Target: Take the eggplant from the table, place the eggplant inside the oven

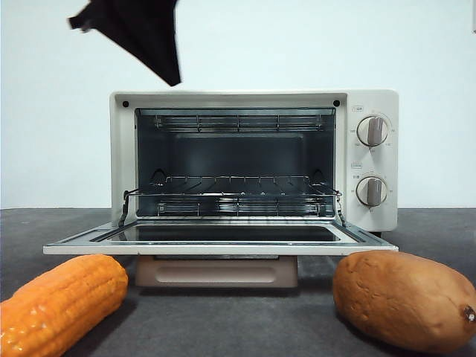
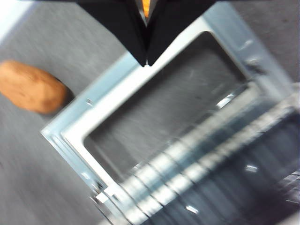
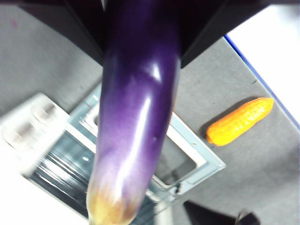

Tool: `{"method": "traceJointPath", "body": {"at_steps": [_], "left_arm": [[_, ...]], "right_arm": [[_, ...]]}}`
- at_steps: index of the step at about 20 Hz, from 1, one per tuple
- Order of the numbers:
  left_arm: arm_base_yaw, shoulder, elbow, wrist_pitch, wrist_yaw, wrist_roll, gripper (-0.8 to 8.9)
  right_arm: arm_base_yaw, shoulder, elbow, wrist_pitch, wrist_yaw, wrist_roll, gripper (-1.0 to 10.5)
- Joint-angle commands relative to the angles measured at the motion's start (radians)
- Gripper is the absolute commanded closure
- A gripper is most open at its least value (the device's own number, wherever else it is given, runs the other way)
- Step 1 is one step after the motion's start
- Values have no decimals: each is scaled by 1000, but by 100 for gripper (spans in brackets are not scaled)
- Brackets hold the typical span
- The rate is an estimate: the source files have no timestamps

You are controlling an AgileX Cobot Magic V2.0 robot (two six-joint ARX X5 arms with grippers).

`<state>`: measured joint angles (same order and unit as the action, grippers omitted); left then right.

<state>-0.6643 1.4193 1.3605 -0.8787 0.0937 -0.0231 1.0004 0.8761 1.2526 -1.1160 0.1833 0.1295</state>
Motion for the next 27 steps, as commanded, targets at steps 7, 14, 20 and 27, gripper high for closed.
{"method": "traceJointPath", "body": {"at_steps": [7,14,20,27], "left_arm": [[209,-303,-420,279,1,-108,808],[417,-473,-647,325,84,-145,808],[451,-499,-654,332,154,-147,808],[451,-499,-654,354,169,-147,808]], "right_arm": [[9,306,11,270,11,-295,789],[-6,628,11,546,252,-546,789],[-64,860,11,857,442,-864,789],[-114,996,12,1040,552,-983,784]]}}
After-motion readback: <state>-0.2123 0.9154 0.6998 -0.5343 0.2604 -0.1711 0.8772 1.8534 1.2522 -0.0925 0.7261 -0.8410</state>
